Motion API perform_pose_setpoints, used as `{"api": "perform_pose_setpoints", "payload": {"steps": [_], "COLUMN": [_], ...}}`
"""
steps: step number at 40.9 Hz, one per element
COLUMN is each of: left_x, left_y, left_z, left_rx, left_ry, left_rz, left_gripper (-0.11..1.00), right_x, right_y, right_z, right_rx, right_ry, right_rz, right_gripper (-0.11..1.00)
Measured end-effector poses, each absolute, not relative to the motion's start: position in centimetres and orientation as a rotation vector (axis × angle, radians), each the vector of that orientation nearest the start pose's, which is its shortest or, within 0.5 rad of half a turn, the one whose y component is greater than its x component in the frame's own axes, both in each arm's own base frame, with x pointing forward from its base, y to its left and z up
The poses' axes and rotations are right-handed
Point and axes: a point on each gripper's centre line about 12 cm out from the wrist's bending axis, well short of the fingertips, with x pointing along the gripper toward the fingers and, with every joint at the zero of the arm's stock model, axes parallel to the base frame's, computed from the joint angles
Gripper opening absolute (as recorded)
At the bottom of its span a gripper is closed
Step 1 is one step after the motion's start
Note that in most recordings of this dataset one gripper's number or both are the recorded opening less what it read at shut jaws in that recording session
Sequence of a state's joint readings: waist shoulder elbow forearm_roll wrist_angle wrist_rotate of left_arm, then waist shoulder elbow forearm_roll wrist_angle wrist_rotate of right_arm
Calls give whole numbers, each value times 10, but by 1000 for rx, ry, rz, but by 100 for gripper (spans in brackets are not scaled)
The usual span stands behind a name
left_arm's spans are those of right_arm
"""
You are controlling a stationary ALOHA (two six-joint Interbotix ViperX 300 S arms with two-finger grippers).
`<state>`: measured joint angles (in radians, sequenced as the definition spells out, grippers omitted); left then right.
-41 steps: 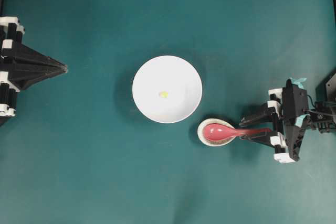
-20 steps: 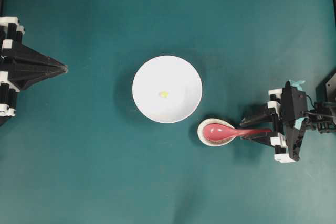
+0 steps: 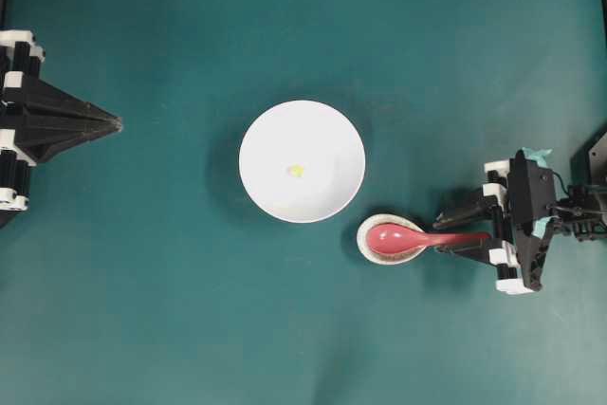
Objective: Scoop the yellow hexagonal prism block from the bowl with a spoon using the right arm.
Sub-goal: 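Close the right gripper on the pink spoon handle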
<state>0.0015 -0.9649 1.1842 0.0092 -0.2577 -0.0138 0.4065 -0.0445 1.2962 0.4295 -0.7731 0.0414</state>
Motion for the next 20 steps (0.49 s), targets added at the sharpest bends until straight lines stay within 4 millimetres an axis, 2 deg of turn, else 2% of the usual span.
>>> {"api": "perform_pose_setpoints", "payload": {"steps": [5, 11, 20], "left_x": [199, 198, 198], "left_y": [0, 0, 0], "left_z": [286, 285, 283], "left_rx": [-5, -3, -5], "left_ry": [-37, -29, -14], "left_rz": [-1, -1, -1], "left_gripper": [-1, -1, -1], "right_x": [233, 232, 233], "right_y": [63, 63, 63], "right_z": [88, 87, 89], "right_rx": [168, 147, 131], "right_ry": [503, 508, 506], "right_rz": [20, 25, 33], "right_gripper": [43, 22, 22]}}
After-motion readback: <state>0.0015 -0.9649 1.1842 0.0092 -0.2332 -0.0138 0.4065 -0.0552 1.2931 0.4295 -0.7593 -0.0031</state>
